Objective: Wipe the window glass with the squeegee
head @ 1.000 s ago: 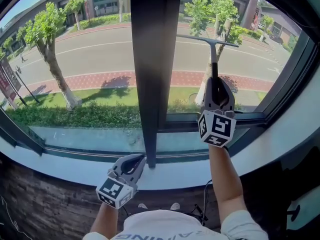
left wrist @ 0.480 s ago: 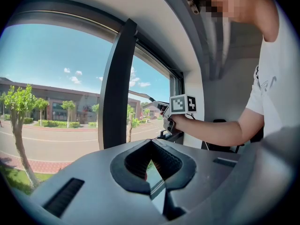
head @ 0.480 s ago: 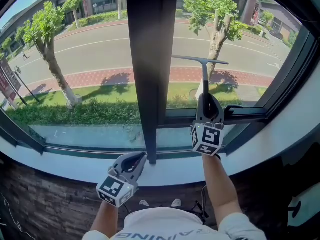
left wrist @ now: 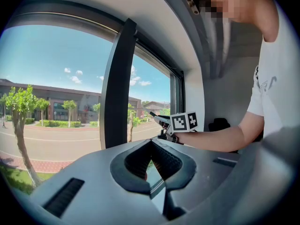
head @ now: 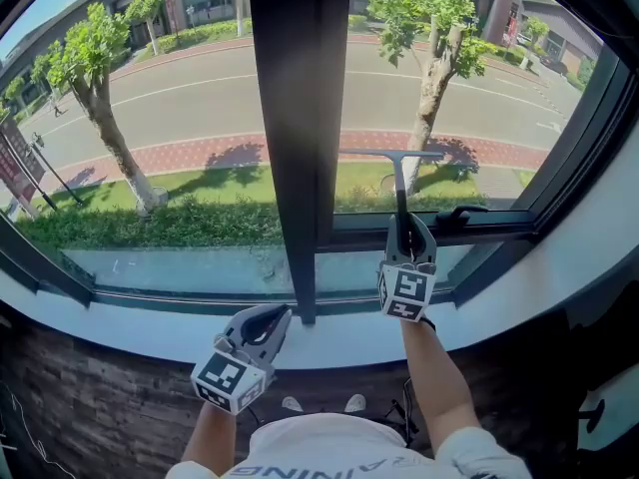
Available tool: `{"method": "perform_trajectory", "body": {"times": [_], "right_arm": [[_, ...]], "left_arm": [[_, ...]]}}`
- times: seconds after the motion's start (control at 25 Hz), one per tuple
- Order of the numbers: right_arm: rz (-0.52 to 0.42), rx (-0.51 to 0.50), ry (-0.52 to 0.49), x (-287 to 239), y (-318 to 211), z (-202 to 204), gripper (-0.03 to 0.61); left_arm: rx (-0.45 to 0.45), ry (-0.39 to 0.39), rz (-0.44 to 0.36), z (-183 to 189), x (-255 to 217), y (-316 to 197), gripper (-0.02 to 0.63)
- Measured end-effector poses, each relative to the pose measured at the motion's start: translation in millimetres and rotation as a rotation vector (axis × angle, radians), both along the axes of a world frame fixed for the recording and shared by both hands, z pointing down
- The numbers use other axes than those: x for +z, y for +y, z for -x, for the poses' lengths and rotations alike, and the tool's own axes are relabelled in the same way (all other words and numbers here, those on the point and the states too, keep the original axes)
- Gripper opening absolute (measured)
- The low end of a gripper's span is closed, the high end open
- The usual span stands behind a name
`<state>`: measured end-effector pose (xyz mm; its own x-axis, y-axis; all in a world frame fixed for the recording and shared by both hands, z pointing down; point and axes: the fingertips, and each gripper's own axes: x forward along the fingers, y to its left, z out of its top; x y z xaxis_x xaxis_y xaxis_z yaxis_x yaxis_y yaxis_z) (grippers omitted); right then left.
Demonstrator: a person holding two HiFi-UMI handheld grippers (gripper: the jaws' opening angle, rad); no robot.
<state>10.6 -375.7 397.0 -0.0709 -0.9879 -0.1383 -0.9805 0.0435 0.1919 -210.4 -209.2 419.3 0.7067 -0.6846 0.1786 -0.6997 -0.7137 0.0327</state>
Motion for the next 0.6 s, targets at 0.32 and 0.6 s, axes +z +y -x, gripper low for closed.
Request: {"method": "perform_trajectory", "body": {"times": [0.32, 0.6], "right_arm": [[0.113, -0.017, 0.009, 61, 1, -1, 0.100], [0.181, -0.021, -0.020, 94, 0, -2, 0.100]], "left_arm": [[-0.017, -0.015, 0.012, 6, 4, 2, 0.017], [-0.012, -0.031, 0.014, 4, 7, 4, 0.017]]}}
